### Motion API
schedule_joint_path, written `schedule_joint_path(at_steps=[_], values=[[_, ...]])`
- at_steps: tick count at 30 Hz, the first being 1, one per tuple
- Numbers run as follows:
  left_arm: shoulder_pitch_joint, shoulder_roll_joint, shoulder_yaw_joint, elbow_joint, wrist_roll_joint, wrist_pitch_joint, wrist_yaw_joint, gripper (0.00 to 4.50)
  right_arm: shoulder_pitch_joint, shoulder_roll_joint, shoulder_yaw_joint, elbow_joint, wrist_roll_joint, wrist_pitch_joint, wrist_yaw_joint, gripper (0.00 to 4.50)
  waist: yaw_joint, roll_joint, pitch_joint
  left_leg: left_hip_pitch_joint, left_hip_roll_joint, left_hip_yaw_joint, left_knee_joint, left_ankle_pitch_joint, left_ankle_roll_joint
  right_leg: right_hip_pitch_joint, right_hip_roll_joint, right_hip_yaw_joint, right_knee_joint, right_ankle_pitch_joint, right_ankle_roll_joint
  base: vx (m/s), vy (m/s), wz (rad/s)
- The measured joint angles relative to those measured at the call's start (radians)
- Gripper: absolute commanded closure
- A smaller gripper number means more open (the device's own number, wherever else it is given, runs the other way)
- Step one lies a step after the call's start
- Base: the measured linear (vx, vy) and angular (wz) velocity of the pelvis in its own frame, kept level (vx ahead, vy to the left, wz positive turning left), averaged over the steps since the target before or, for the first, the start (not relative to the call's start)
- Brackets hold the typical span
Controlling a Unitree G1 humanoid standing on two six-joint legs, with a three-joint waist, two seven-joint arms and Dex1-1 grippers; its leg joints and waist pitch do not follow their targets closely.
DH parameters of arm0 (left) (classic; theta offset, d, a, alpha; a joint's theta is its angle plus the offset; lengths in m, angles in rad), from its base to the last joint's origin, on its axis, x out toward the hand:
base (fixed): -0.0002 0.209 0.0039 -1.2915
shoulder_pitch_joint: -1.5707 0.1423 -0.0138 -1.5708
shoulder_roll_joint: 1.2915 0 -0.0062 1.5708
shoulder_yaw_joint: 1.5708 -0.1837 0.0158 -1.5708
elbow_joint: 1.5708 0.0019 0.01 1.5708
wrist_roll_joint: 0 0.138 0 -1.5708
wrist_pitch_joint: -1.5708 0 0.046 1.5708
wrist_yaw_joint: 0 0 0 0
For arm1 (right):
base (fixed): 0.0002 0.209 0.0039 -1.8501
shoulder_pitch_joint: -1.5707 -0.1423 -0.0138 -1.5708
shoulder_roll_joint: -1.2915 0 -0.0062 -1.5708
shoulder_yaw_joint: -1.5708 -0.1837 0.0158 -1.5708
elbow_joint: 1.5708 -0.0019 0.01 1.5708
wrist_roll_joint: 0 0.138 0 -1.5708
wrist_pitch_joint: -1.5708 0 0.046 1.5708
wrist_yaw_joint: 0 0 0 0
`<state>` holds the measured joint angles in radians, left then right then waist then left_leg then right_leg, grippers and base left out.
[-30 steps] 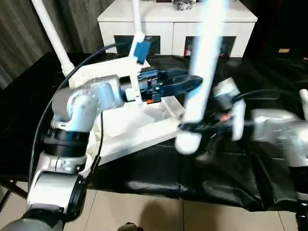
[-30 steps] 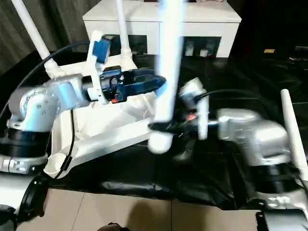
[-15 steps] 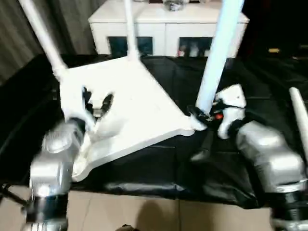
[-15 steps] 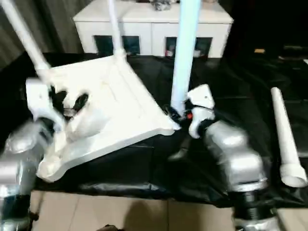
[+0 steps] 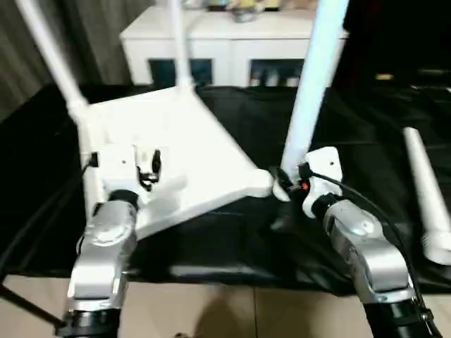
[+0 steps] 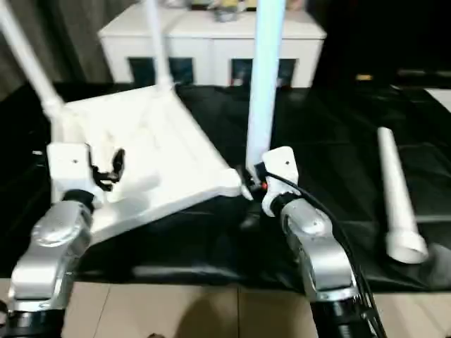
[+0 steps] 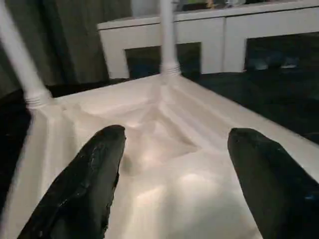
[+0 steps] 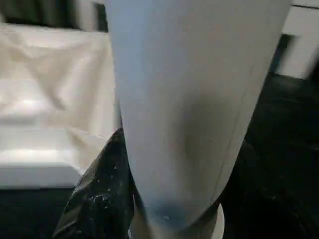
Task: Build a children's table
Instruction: Pick table leg
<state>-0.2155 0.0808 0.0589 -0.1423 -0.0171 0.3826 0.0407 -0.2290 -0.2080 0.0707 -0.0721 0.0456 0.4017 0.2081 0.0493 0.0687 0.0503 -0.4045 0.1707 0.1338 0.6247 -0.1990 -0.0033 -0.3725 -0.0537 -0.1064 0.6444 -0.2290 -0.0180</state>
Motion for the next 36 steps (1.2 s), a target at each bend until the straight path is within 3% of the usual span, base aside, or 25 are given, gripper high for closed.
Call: schedule_joint_path(at_steps=[1,3,7,9,10,11,12,13,14,15,16,17,18,19,20,21,22,23,25,27,29,31,33,34,36], values=[[0.000,-0.003,-0.003,0.000,0.006,0.001,0.007,0.80,0.005,0.002,-0.007,0.002,-0.002,0.000,-0.006,2.61,0.001,0.008,-0.005,0.001,-0.001,-0.003,-0.005,0.010,-0.017,-0.010,0.000,-0.009,0.001,0.000,0.000,-0.023,-0.056,-0.19],[0.003,-0.003,-0.002,0.000,0.014,-0.003,0.015,0.80,0.007,0.011,-0.019,0.003,-0.001,0.000,-0.008,2.61,0.000,0.014,-0.006,-0.001,0.003,-0.011,-0.011,0.025,-0.041,-0.016,-0.001,-0.017,0.001,0.002,0.000,-0.018,-0.012,-0.21],[0.009,-0.008,-0.001,0.001,0.017,-0.007,0.029,0.80,0.003,0.027,-0.023,0.003,0.021,0.016,0.004,2.61,-0.004,0.014,-0.007,0.004,0.002,-0.012,-0.011,0.026,-0.044,-0.012,-0.001,-0.017,-0.012,0.008,0.002,0.000,0.000,0.00],[0.008,-0.010,-0.001,0.001,0.021,-0.006,0.031,0.80,0.002,0.030,-0.022,0.004,0.026,0.024,0.007,2.61,-0.005,0.014,-0.007,-0.007,-0.007,-0.024,-0.010,0.026,-0.043,-0.006,-0.007,-0.023,-0.015,0.012,0.001,0.000,0.051,0.09],[0.007,-0.013,-0.001,0.001,0.022,-0.004,0.033,0.80,0.002,0.032,-0.022,0.005,0.025,0.024,0.004,2.61,-0.018,0.019,-0.008,-0.015,-0.023,-0.057,-0.007,0.026,-0.043,-0.001,-0.012,-0.040,-0.019,0.016,-0.003,0.029,0.037,0.32],[0.006,-0.015,-0.001,0.001,0.023,-0.003,0.034,0.80,0.001,0.033,-0.021,0.008,0.024,0.024,-0.001,2.61,-0.022,0.020,-0.007,-0.018,-0.031,-0.074,-0.007,0.026,-0.043,0.002,-0.012,-0.045,-0.020,0.018,-0.007,0.063,0.001,0.49],[0.007,-0.016,0.000,0.001,0.024,0.001,0.038,0.80,-0.001,0.038,-0.020,0.012,0.022,0.024,-0.004,2.61,-0.029,0.023,-0.005,-0.018,-0.042,-0.103,-0.007,0.028,-0.046,0.010,-0.006,-0.044,-0.016,0.013,-0.012,0.063,0.001,0.49],[0.008,-0.016,0.003,0.001,0.026,0.005,0.044,0.80,-0.007,0.048,-0.013,0.015,0.022,0.024,-0.005,2.61,-0.036,0.027,-0.002,-0.017,-0.060,-0.144,-0.007,0.032,-0.053,0.015,0.001,-0.039,0.001,-0.004,-0.033,0.045,-0.039,0.49],[0.010,-0.016,0.005,0.001,0.035,0.006,0.052,0.80,-0.010,0.055,-0.006,0.015,0.021,0.023,-0.004,2.61,-0.040,0.024,-0.002,-0.012,-0.063,-0.156,-0.009,0.035,-0.058,0.007,0.012,-0.013,0.020,-0.022,-0.056,0.052,-0.105,0.48],[0.010,-0.015,0.011,0.000,0.037,0.009,0.059,0.80,-0.013,0.063,0.000,0.015,0.022,0.023,-0.004,2.61,-0.039,0.018,-0.002,-0.005,-0.062,-0.154,-0.012,0.036,-0.061,0.005,0.015,0.013,0.044,-0.039,-0.059,0.052,-0.105,0.48],[0.010,-0.021,0.014,0.000,0.038,0.012,0.066,0.80,-0.014,0.067,0.002,0.014,0.022,0.023,-0.004,2.61,-0.034,0.009,-0.003,0.001,-0.060,-0.148,-0.014,0.038,-0.064,0.002,0.015,0.034,0.059,-0.056,-0.038,0.059,-0.198,0.39],[0.012,-0.025,0.015,0.000,0.037,0.013,0.070,0.80,-0.014,0.066,0.003,0.014,0.022,0.024,-0.003,2.61,-0.028,0.004,-0.004,0.003,-0.056,-0.142,-0.018,0.037,-0.063,0.001,0.016,0.038,0.063,-0.061,-0.016,0.080,-0.224,0.23],[0.012,-0.036,0.014,0.000,0.035,0.013,0.071,0.80,-0.013,0.061,0.004,0.014,0.022,0.024,-0.002,2.61,-0.012,-0.005,-0.003,-0.004,-0.055,-0.120,-0.008,0.026,-0.041,0.004,0.019,0.037,0.061,-0.059,-0.019,0.080,-0.224,0.23],[0.012,-0.043,0.008,0.000,0.031,0.016,0.071,0.80,-0.010,0.051,0.004,0.015,0.021,0.027,-0.001,2.61,0.005,-0.007,-0.003,-0.012,-0.051,-0.095,0.032,-0.002,0.008,0.005,0.020,0.037,0.055,-0.056,-0.024,0.056,-0.205,0.06],[0.009,-0.050,0.001,0.000,0.027,0.017,0.071,0.80,-0.008,0.044,0.004,0.015,0.021,0.029,0.003,2.61,0.019,-0.020,-0.002,-0.011,-0.060,-0.068,0.056,-0.005,0.015,0.001,0.020,0.041,0.049,-0.048,-0.019,0.004,-0.178,-0.02],[0.003,-0.050,0.003,0.000,0.019,0.018,0.070,0.80,-0.008,0.041,0.004,0.012,0.021,0.029,0.006,2.61,0.026,-0.018,-0.004,-0.004,-0.067,-0.062,0.046,-0.004,0.014,-0.002,0.025,0.040,0.045,-0.046,-0.013,0.004,-0.178,-0.02],[-0.001,-0.050,0.007,-0.001,0.009,0.017,0.069,0.80,-0.008,0.039,-0.003,0.012,0.021,0.030,0.007,2.61,0.033,-0.010,-0.008,0.005,-0.068,-0.057,0.020,-0.004,0.014,-0.007,0.036,0.035,0.038,-0.040,-0.015,-0.001,-0.120,-0.04],[-0.011,-0.049,0.016,0.000,-0.002,0.017,0.065,0.80,-0.007,0.042,-0.007,0.012,0.021,0.032,0.007,2.61,0.039,0.001,-0.012,0.005,-0.065,-0.061,0.008,-0.005,-0.006,-0.012,0.047,0.027,0.035,-0.036,-0.021,-0.016,-0.078,0.00],[-0.009,-0.050,0.031,0.003,-0.016,0.017,0.058,0.80,-0.006,0.047,-0.001,0.012,0.022,0.036,0.012,2.61,0.039,0.004,-0.012,0.004,-0.046,-0.061,0.008,0.001,-0.029,-0.011,0.051,0.010,0.027,-0.031,-0.026,-0.015,-0.043,0.04],[-0.009,-0.050,0.035,0.003,-0.020,0.016,0.052,0.80,-0.007,0.054,0.004,0.012,0.023,0.039,0.015,2.61,0.039,0.007,-0.011,0.006,-0.031,-0.043,0.006,0.002,-0.036,-0.007,0.051,0.007,0.020,-0.027,-0.033,0.000,0.000,0.00],[-0.006,-0.050,0.033,0.003,-0.024,0.013,0.047,0.80,-0.007,0.054,0.007,0.012,0.027,0.050,0.019,2.61,0.040,0.007,-0.005,0.023,-0.029,-0.025,-0.004,-0.002,-0.042,0.008,0.045,0.007,0.010,-0.028,-0.034,0.000,0.000,0.00],[-0.003,-0.051,0.032,0.003,-0.025,0.008,0.041,0.80,-0.007,0.052,0.007,0.012,0.027,0.053,0.019,2.61,0.039,0.003,0.006,0.054,-0.026,-0.006,-0.020,-0.004,-0.044,0.031,0.038,0.008,-0.008,-0.031,-0.029,0.000,0.000,0.00],[0.001,-0.050,0.032,0.003,-0.025,0.005,0.039,0.80,-0.012,0.052,0.008,0.012,0.029,0.056,0.021,2.61,0.031,0.005,0.017,0.080,-0.025,-0.002,-0.028,-0.013,-0.043,0.057,0.032,-0.002,-0.029,-0.035,-0.023,-0.003,0.058,-0.06],[0.006,-0.048,0.034,0.003,-0.026,0.004,0.039,0.80,-0.015,0.053,0.015,0.012,0.031,0.059,0.024,2.61,0.017,0.007,0.020,0.091,-0.024,-0.005,-0.033,-0.014,-0.042,0.075,0.028,-0.012,-0.040,-0.038,-0.018,0.036,0.076,-0.14],[0.007,-0.039,0.035,0.003,-0.027,0.003,0.037,0.80,-0.018,0.057,0.016,0.012,0.032,0.064,0.031,2.61,-0.006,0.001,0.019,0.097,-0.026,-0.008,-0.034,-0.015,-0.041,0.080,0.026,-0.012,-0.041,-0.038,-0.018,0.043,0.065,-0.15]])
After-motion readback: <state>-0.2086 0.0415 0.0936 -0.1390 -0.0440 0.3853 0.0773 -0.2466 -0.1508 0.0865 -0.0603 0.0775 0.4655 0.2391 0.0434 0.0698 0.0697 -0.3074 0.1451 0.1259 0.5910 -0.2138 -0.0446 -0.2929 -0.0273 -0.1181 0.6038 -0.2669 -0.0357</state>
